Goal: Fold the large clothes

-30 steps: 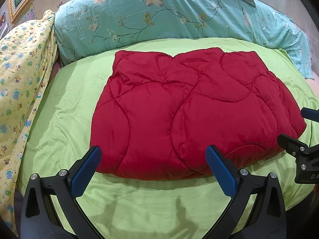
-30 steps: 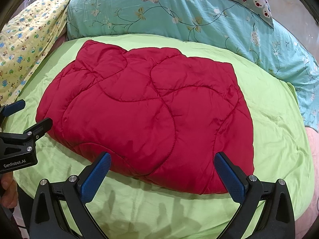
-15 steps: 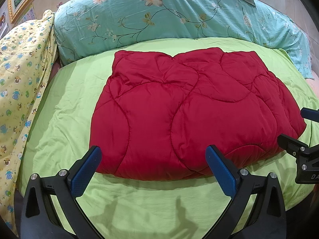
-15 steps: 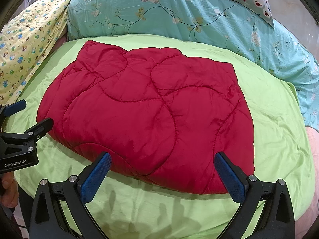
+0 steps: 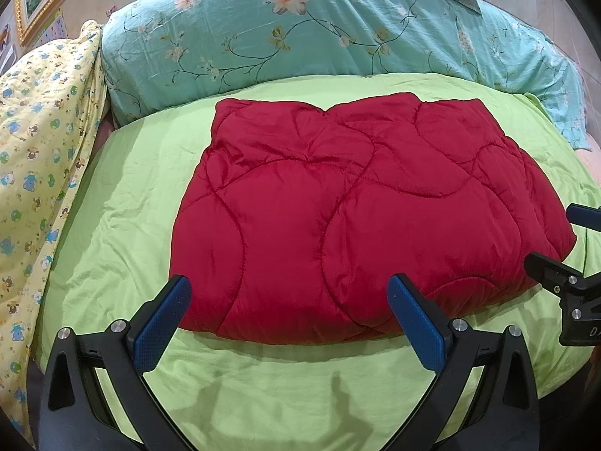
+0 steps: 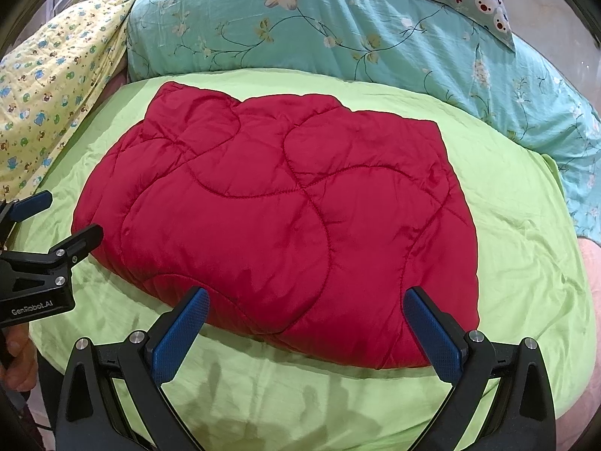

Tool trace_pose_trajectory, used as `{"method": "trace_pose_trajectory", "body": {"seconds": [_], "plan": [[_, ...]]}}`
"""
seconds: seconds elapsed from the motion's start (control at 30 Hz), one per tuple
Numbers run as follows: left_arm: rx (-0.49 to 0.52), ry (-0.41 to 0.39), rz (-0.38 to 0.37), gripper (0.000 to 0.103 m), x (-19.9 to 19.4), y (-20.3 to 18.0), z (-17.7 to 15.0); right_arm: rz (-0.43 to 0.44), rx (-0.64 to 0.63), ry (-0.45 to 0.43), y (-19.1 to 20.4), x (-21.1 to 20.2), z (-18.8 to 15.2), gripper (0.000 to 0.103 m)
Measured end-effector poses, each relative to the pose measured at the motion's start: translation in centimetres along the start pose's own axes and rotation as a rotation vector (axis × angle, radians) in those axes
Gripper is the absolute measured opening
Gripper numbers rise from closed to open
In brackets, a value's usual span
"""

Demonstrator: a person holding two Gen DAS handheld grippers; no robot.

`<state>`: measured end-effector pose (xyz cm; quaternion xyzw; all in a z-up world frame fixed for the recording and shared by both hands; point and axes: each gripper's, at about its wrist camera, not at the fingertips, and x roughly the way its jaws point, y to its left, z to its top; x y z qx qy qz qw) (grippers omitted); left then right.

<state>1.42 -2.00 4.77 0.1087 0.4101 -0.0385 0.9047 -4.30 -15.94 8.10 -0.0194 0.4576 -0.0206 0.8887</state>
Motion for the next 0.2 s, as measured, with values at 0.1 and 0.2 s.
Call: {"method": "trace_pose_trajectory", "body": {"seconds": [0.1,0.2], "plan": [[0.002,-0.005,-0.009,0.103,0.01,-0.02,0.03,0.006,0.006,-0.002,-0.14,0.04,-0.03,0.103],[0.010,-0.008,-0.026,0.103,-0.01,-0.25,0.12,0.015,0.012,-0.001,-0.26,0.17,-0.02,0.103]]}}
